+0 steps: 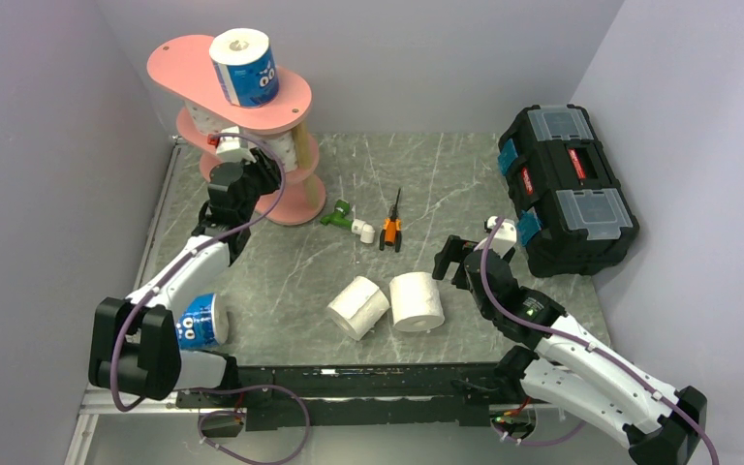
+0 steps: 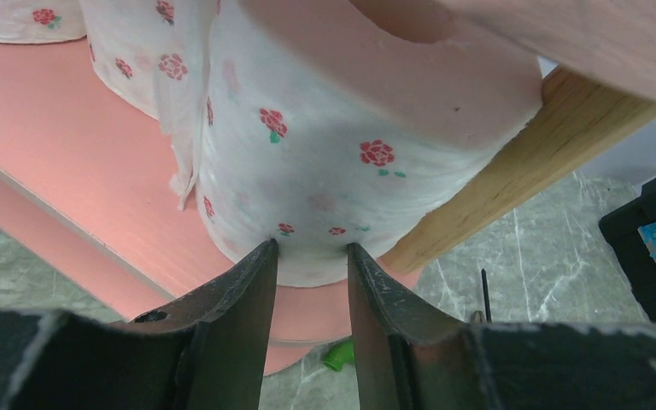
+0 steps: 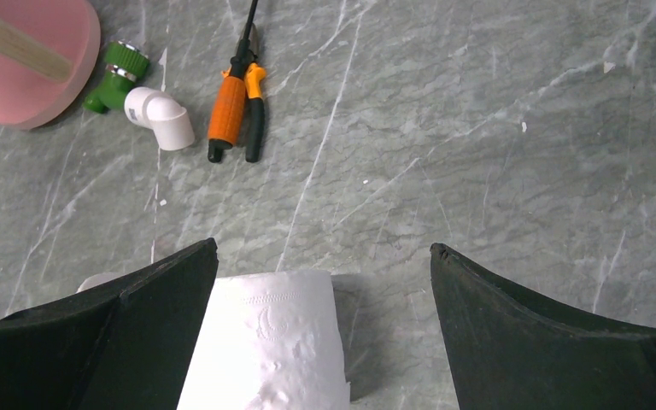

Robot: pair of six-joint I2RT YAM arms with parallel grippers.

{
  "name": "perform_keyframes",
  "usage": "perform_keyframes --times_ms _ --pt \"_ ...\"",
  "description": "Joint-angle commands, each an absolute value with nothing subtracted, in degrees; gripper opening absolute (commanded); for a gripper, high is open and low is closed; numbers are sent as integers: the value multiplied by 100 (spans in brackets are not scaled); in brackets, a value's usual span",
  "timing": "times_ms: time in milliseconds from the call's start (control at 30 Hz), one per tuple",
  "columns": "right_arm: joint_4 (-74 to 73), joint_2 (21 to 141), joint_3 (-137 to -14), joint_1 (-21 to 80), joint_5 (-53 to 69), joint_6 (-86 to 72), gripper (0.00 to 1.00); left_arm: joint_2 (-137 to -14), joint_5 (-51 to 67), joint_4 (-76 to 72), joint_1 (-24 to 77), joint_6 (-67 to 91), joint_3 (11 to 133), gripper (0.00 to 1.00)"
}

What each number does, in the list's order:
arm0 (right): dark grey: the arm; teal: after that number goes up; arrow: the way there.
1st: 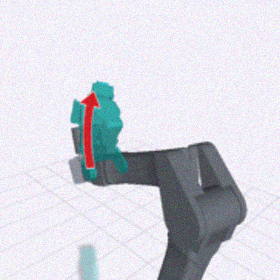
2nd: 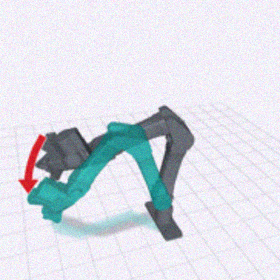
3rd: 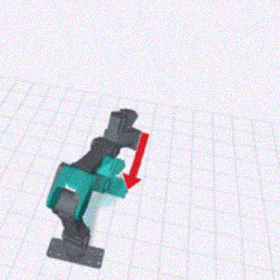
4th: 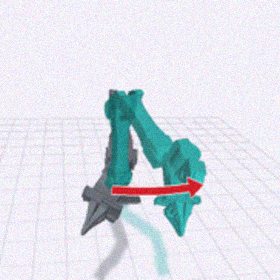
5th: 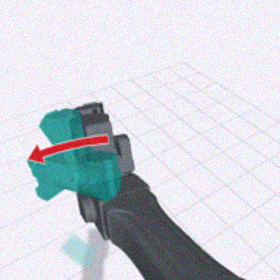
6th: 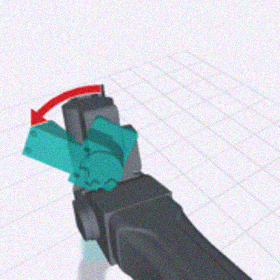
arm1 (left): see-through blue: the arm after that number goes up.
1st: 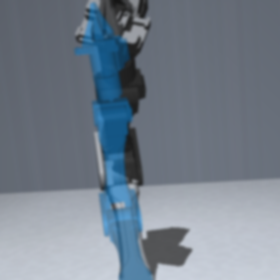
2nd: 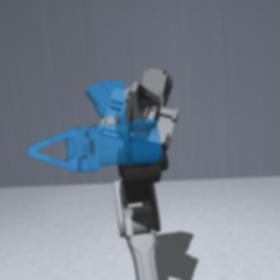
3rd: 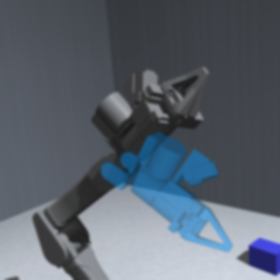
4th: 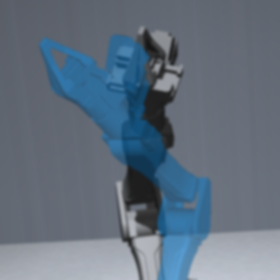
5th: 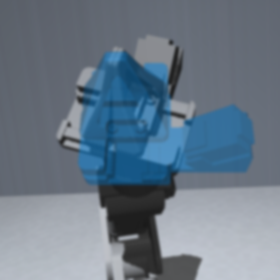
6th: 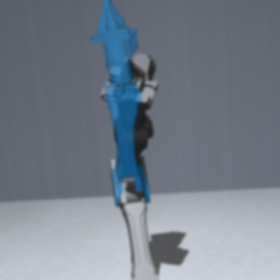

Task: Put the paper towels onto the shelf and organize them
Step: Adjust the paper towel on the shelf.

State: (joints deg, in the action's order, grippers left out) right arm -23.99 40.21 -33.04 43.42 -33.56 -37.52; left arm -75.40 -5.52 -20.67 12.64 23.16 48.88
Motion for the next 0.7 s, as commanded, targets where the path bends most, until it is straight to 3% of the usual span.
perform_keyframes --times_ms 0,667 --pt "-2422 4017 -3351 4337 -3436 -3775 97 -7670 -609 -2236 1209 2446 5075 41" --pt "-2479 4011 -3357 4335 -3463 -3803 97 -7857 -548 -2222 1125 2757 5139 41"
